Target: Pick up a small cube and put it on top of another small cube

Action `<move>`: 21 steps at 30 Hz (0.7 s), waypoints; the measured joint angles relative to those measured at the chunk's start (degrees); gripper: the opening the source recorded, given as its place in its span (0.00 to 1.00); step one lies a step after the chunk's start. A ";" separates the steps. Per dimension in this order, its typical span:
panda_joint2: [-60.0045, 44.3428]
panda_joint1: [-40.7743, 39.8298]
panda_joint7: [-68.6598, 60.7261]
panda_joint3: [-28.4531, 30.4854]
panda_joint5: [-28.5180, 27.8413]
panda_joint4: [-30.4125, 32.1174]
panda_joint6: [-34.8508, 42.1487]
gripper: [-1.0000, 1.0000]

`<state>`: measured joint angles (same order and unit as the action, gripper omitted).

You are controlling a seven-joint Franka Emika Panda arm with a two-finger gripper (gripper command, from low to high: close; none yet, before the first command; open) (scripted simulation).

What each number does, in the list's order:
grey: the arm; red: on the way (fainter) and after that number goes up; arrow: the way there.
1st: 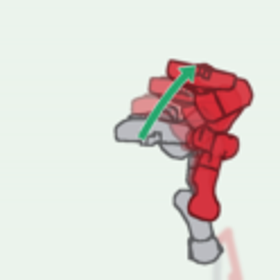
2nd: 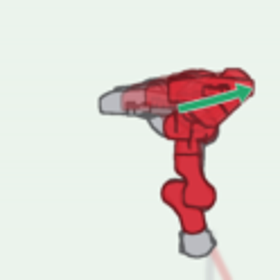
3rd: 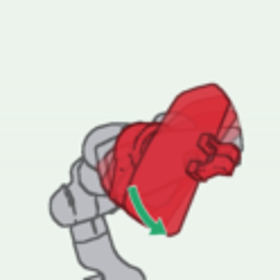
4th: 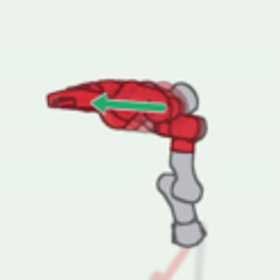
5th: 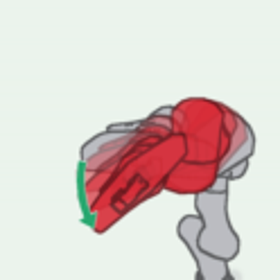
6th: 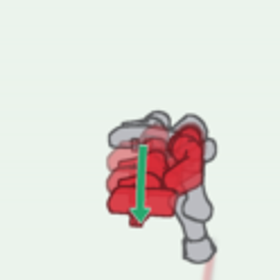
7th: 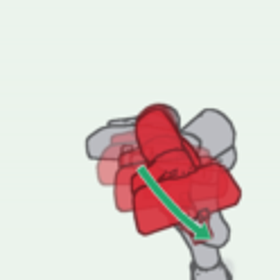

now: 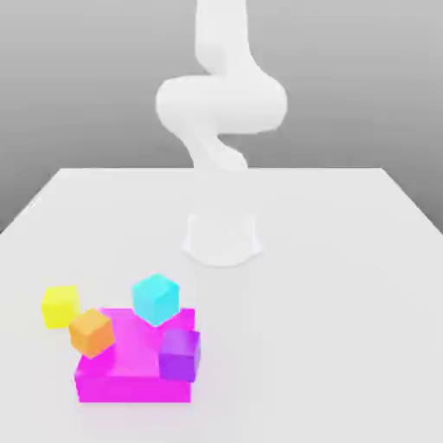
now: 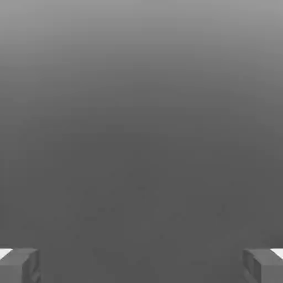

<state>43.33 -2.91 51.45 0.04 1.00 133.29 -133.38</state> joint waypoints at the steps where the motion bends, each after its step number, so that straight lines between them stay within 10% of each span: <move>1: -1.08 -1.22 2.45 0.02 0.39 0.65 -0.69 0.50; 21: -21.17 -23.83 49.15 -1.82 5.67 12.61 -13.27 0.50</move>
<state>22.16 -26.74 100.60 -1.78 6.67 145.90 -146.64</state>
